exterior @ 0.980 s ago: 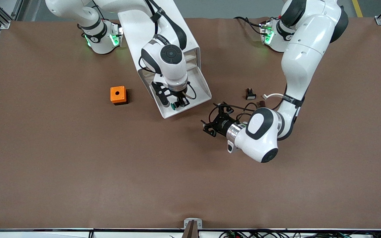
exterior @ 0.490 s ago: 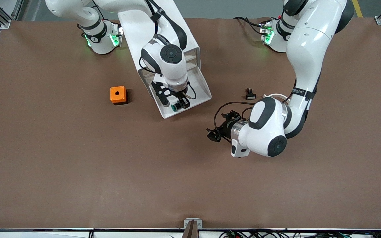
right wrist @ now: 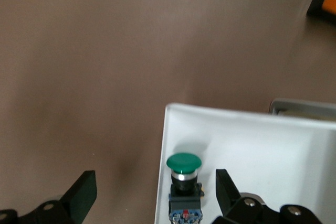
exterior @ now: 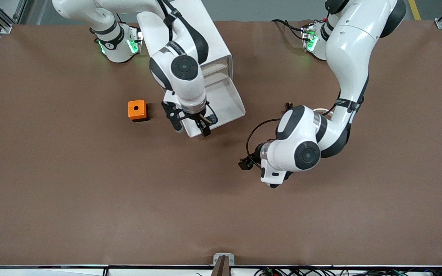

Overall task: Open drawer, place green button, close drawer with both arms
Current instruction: 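Lower the green button into the open drawer and open the right gripper, then withdraw the right gripper while the left gripper pushes the drawer closed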

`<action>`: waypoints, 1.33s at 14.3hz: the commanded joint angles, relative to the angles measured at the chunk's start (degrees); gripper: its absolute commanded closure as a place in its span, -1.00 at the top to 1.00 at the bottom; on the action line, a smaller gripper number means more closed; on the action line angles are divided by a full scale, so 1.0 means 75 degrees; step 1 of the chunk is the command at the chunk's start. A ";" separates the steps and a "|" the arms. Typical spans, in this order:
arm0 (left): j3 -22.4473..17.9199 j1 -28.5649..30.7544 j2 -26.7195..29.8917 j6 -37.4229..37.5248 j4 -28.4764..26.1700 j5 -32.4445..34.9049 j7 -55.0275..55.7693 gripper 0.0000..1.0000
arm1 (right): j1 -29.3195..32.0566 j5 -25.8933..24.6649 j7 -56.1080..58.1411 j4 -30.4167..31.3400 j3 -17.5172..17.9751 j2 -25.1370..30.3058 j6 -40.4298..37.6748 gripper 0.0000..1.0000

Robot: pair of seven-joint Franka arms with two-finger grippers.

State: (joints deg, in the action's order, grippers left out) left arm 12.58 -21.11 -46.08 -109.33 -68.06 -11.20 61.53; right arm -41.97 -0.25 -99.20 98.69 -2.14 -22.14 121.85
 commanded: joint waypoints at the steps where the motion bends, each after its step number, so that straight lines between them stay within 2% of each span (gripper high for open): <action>1: -0.0002 -0.0244 0.0168 -0.0643 -0.0311 0.0986 -0.0129 1.00 | 0.0532 -0.0084 0.0942 0.0001 0.0098 0.0502 -0.0379 1.00; 4: 0.0045 -0.0525 0.0179 -0.0995 -0.0568 0.1248 -0.0118 1.00 | 0.1117 -0.0037 0.2381 0.0013 0.0110 0.0830 -0.0707 1.00; 9: 0.0056 -0.1169 0.0203 -0.1348 -0.1259 0.1341 0.0023 1.00 | 0.2359 0.0150 0.5778 0.0048 0.0122 0.1264 -0.1457 1.00; 15: 0.0056 -0.1966 0.0367 -0.1641 -0.2010 0.1388 0.0163 1.00 | 0.3754 0.0338 0.8616 0.0071 0.0098 0.1628 -0.1797 1.00; 19: 0.0080 -0.2423 0.0379 -0.1606 -0.2187 0.1388 0.0713 1.00 | 0.4411 0.0326 1.0211 0.0141 0.0087 0.1874 -0.1927 1.00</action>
State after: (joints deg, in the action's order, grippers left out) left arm 13.30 -37.91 -45.78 -120.79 -81.29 -2.08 64.37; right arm -11.43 1.45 -27.66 98.15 -2.38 -10.42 107.95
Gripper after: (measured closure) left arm 0.000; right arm 0.000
